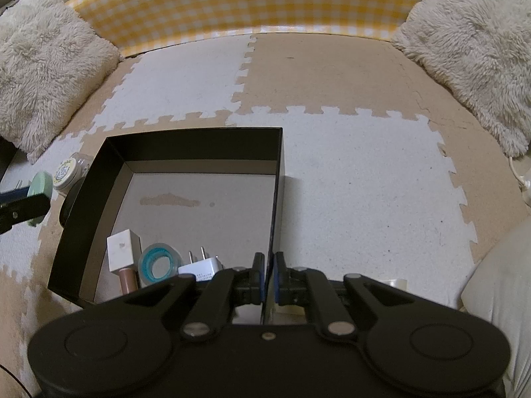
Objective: Organize rigid objects
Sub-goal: 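Carry the tape measure into the black box and release it, then move the left tool back and grasp the black computer mouse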
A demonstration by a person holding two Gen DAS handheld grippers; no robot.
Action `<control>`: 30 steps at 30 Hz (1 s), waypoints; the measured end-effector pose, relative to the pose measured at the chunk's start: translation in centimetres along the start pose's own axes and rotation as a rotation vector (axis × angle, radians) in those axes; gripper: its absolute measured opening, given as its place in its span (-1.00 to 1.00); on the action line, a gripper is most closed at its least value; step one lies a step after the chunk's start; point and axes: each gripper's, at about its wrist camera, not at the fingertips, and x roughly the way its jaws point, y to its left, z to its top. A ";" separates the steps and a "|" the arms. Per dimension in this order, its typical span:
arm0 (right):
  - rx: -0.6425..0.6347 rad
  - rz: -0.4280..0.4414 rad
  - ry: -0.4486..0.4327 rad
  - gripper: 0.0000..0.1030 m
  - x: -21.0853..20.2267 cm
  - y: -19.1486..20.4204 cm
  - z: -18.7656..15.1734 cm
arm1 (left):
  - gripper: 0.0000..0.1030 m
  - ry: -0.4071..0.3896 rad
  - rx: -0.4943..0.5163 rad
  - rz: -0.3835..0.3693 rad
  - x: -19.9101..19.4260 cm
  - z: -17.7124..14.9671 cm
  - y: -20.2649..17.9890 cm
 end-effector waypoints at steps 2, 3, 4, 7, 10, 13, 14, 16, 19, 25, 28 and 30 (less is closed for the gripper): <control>0.000 0.000 0.000 -0.89 0.0 0.0 0.0 | -0.02 0.002 0.044 -0.015 0.6 0.0 -1.2; 0.000 -0.001 0.000 -0.89 0.0 0.0 0.0 | -0.02 0.006 0.066 -0.020 1.1 0.0 -1.7; 0.000 -0.001 0.000 -0.89 0.0 0.0 0.0 | -0.02 0.012 0.085 -0.024 1.6 -0.1 -2.2; -0.003 -0.003 0.001 -0.89 0.0 0.0 0.0 | -0.02 0.024 0.130 -0.022 2.9 -0.2 -3.0; -0.006 -0.004 0.002 -0.89 0.0 0.0 0.1 | -0.02 0.015 0.152 -0.010 3.9 -0.4 -3.2; -0.007 -0.004 0.003 -0.89 0.0 0.0 0.1 | 0.05 -0.020 0.166 0.024 4.3 -0.7 -2.8; -0.008 -0.005 0.003 -0.89 0.0 0.0 0.1 | 0.22 -0.020 0.165 0.034 4.4 -0.8 -2.7; -0.008 -0.005 0.004 -0.89 0.0 0.0 0.1 | 0.33 -0.008 0.147 0.033 4.6 -0.9 -2.2; -0.008 -0.004 0.004 -0.89 0.0 0.0 0.2 | 0.42 0.023 0.128 0.022 4.6 -0.9 -1.8; -0.008 -0.004 0.004 -0.89 0.0 0.0 0.2 | 0.81 0.060 0.109 -0.019 3.9 -1.1 -1.7; -0.008 -0.004 0.004 -0.89 0.0 0.0 0.2 | 0.92 0.050 0.108 -0.025 3.2 -1.1 -2.0; -0.008 -0.004 0.004 -0.89 0.0 0.0 0.2 | 0.96 0.045 0.107 -0.030 2.8 -1.0 -2.2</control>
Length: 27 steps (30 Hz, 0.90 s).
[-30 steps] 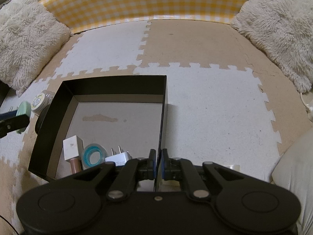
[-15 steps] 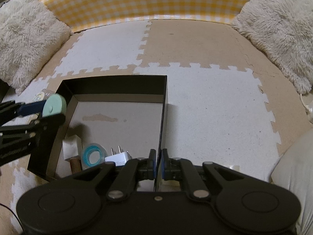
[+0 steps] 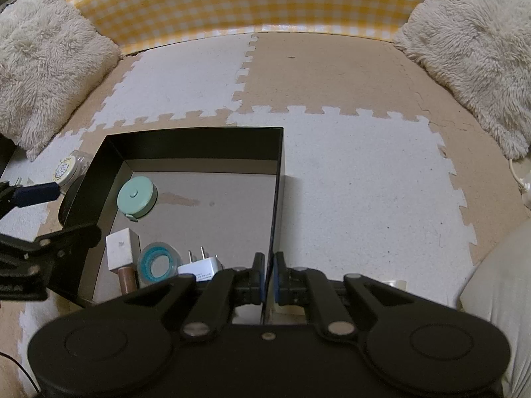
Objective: Organize rigid objects
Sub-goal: 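Move the left tool back and grasp the black computer mouse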
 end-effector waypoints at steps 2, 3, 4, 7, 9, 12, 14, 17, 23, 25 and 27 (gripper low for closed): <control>0.000 0.000 0.000 -0.89 0.0 0.0 0.0 | 1.00 -0.005 0.002 -0.006 -0.4 0.1 -0.3; -0.001 0.000 0.000 -0.89 0.0 0.0 0.0 | 1.00 -0.007 0.004 -0.008 -0.6 0.1 -0.5; -0.001 -0.001 0.000 -0.89 0.0 0.0 0.0 | 1.00 -0.008 0.007 -0.010 -0.8 0.1 -0.6; 0.000 0.000 0.000 -0.89 0.0 0.0 0.0 | 1.00 -0.004 0.019 -0.012 -1.2 0.2 -1.2; 0.000 0.000 0.000 -0.89 0.0 0.0 0.0 | 1.00 -0.005 0.022 -0.014 -1.4 0.2 -1.3; 0.000 0.000 0.000 -0.89 0.0 0.0 0.0 | 1.00 -0.013 0.008 -0.008 -1.9 0.2 -1.1; 0.000 0.000 0.000 -0.89 0.0 0.0 0.0 | 1.00 -0.028 -0.004 0.006 -2.4 0.4 -0.7; 0.000 0.000 0.000 -0.89 0.0 0.0 0.0 | 1.00 -0.062 -0.047 0.033 -3.3 0.8 0.4; 0.000 0.000 0.000 -0.89 0.0 0.0 0.0 | 1.00 -0.112 -0.153 0.092 -4.7 1.4 3.6; 0.000 0.000 0.000 -0.89 0.0 0.0 0.0 | 1.00 -0.116 -0.192 0.114 -4.8 1.3 4.7; 0.000 0.000 0.000 -0.89 0.0 0.0 0.0 | 1.00 -0.115 -0.235 0.147 -4.7 1.1 6.0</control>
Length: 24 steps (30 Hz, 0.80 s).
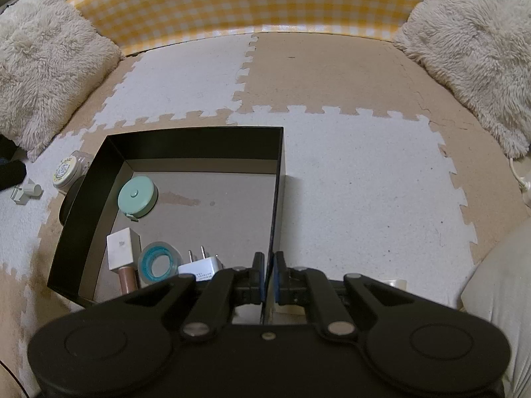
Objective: Organize rigid objects
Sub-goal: 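Move the left tool back and grasp the black computer mouse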
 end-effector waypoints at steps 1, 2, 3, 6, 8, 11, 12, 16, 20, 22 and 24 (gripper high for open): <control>0.000 0.000 0.000 -0.89 0.0 0.0 0.0 | 1.00 -0.001 -0.015 0.014 0.1 0.0 0.5; 0.000 0.000 0.000 -0.89 0.0 0.0 0.0 | 1.00 0.000 -0.034 0.031 0.2 -0.1 1.0; 0.000 0.000 0.000 -0.89 0.0 0.0 0.0 | 1.00 0.003 -0.051 0.042 0.3 -0.1 1.5; 0.000 0.000 0.000 -0.89 0.0 0.0 0.0 | 1.00 0.015 -0.083 0.059 0.8 -0.5 2.7; 0.000 0.000 0.000 -0.89 0.0 0.0 0.0 | 0.98 0.019 -0.095 0.055 1.1 -0.8 3.1; 0.000 0.000 0.000 -0.89 0.0 0.0 0.0 | 0.62 0.034 -0.089 0.040 1.5 -1.0 3.2; 0.000 0.000 0.000 -0.89 0.0 0.0 0.0 | 0.56 0.048 -0.078 0.037 1.8 -1.2 3.2; 0.000 0.000 0.000 -0.89 0.0 0.0 0.0 | 0.35 0.093 -0.056 0.010 3.1 -2.0 3.0; 0.000 0.000 0.000 -0.89 0.0 0.0 0.0 | 0.16 0.134 -0.037 0.003 4.7 -2.9 2.9; 0.000 0.001 0.000 -0.89 0.0 0.0 0.0 | 0.14 0.146 -0.021 0.007 5.4 -3.3 2.8; -0.001 0.000 0.001 -0.89 0.0 0.1 0.0 | 0.14 0.157 -0.011 0.009 6.2 -3.7 2.8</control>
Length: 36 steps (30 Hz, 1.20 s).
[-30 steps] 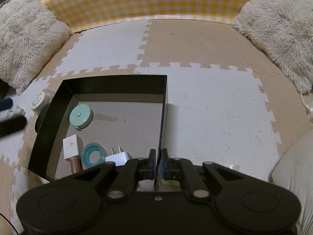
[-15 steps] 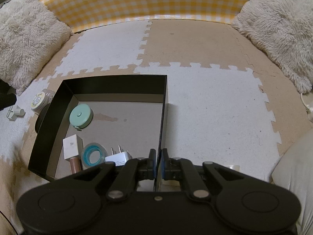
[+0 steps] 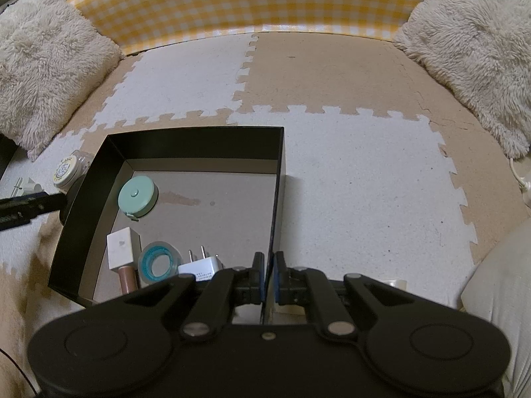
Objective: Organize rigid objects
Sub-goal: 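Move the left tool back and grasp the black computer mouse, then carry the black mouse into the black box and release it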
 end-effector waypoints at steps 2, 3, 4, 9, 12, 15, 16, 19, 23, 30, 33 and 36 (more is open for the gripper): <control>-0.002 -0.001 0.001 -0.89 0.0 0.2 0.0 | 0.14 0.003 0.000 0.002 0.6 -0.1 0.1; -0.003 -0.002 0.001 -0.89 0.0 0.2 0.0 | 0.14 0.002 0.001 0.004 0.9 -0.1 0.1; -0.005 -0.003 0.001 -0.89 0.0 0.3 0.0 | 0.14 0.000 0.003 0.005 1.2 -0.1 0.1; -0.002 0.000 0.003 -0.89 0.0 0.1 0.0 | 0.02 0.012 0.020 0.001 2.4 -0.4 0.1; -0.001 0.002 0.003 -0.89 0.1 0.0 0.0 | 0.01 0.032 0.041 0.003 2.1 -0.4 0.0; 0.002 0.006 0.003 -0.89 0.1 -0.1 0.1 | 0.01 0.077 0.043 0.010 1.4 -0.8 0.0; 0.002 0.006 0.003 -0.89 0.1 -0.1 0.1 | 0.01 0.093 0.046 0.011 1.1 -0.9 0.1; 0.000 0.005 0.003 -0.89 0.1 -0.1 0.1 | 0.01 0.131 0.073 0.031 0.1 -1.6 -0.1; 0.000 0.006 0.003 -0.89 0.1 -0.1 0.1 | 0.04 0.122 0.074 0.055 0.2 -1.9 -0.4; 0.000 0.009 0.004 -0.89 0.1 -0.3 0.2 | 0.07 0.112 0.097 0.077 1.5 -1.6 -0.9; -0.001 0.009 0.003 -0.89 0.1 -0.3 0.2 | 0.07 0.111 0.107 0.087 1.7 -1.6 -1.1; -0.003 0.008 0.004 -0.89 0.1 -0.3 0.2 | 0.06 0.101 0.093 0.081 1.7 -1.7 -0.9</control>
